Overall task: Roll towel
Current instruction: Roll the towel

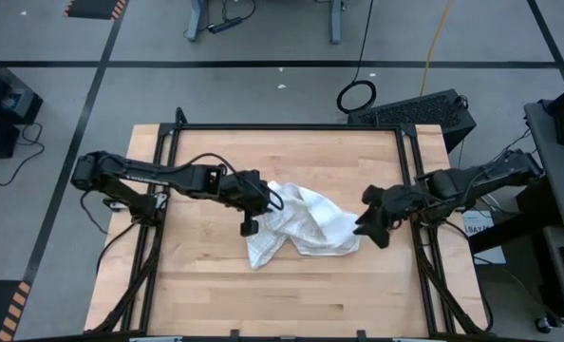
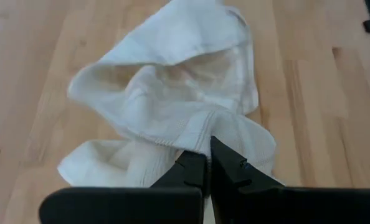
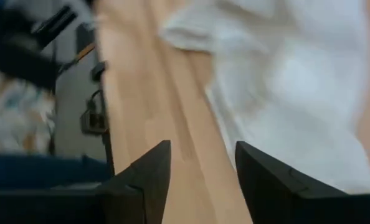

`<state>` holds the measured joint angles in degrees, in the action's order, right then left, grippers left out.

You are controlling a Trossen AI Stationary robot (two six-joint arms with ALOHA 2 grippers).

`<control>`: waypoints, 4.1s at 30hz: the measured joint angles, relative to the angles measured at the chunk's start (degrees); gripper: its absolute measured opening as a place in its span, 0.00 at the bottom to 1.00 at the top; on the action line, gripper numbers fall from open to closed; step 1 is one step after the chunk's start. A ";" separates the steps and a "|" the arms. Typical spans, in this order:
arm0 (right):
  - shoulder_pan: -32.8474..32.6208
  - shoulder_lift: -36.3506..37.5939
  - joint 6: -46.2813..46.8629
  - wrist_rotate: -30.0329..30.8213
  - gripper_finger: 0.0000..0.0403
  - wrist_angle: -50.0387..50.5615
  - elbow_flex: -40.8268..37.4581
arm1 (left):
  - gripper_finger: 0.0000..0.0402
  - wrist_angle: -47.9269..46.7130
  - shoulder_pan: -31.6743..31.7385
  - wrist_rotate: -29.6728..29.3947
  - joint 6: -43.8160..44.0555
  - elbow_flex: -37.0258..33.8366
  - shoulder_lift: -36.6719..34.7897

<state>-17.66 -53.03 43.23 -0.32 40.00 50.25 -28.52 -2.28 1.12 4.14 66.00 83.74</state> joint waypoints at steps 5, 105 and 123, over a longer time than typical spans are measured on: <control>-3.30 -3.97 -11.26 6.28 0.43 -0.19 -0.03 | 0.02 1.38 0.17 0.31 -0.01 0.00 0.11; 28.06 -17.31 -34.97 14.02 0.00 -28.03 48.30 | 0.02 20.70 20.51 7.86 -19.86 33.12 -6.48; 20.82 -18.13 -19.65 1.41 0.00 9.50 50.50 | 0.04 -37.62 12.28 21.38 -6.92 28.95 -9.27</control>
<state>3.15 -71.16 23.57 1.09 49.50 100.75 -66.14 10.00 22.50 -2.78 94.95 74.48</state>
